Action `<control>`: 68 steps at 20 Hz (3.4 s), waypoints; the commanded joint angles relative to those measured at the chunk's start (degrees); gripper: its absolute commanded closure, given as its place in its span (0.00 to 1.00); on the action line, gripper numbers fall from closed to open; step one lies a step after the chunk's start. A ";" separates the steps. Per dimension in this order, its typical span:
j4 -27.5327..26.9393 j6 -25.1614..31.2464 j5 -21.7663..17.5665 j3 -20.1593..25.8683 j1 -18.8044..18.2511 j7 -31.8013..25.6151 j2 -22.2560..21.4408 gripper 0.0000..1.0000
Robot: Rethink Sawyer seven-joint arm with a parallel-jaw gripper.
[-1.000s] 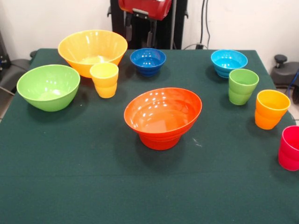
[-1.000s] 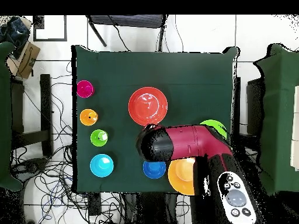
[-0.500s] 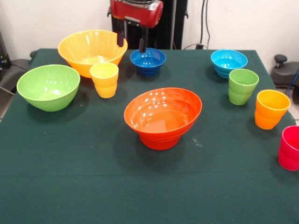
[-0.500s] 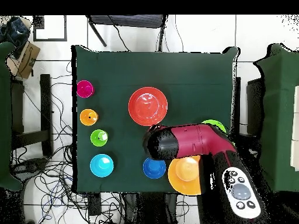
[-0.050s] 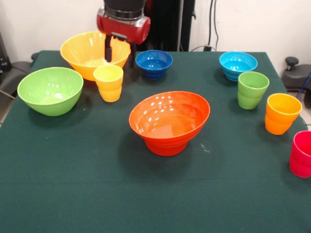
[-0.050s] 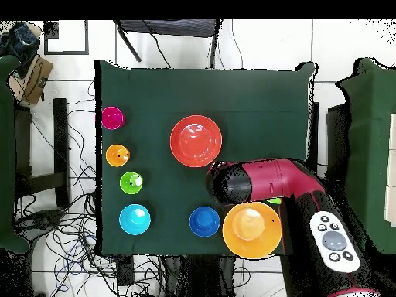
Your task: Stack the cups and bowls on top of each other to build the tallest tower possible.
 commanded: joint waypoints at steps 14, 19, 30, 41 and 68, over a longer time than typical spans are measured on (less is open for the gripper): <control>-7.79 1.32 -8.82 7.35 -2.05 -17.35 7.35 0.00; -8.60 0.71 -9.96 7.60 -2.02 -16.50 8.54 0.00; -3.96 2.59 -8.71 7.85 -2.98 -16.07 4.09 0.00; -0.02 5.81 -7.48 7.39 -5.32 -17.00 2.71 0.00; 4.06 8.54 -4.96 5.85 -4.34 -8.84 3.69 0.00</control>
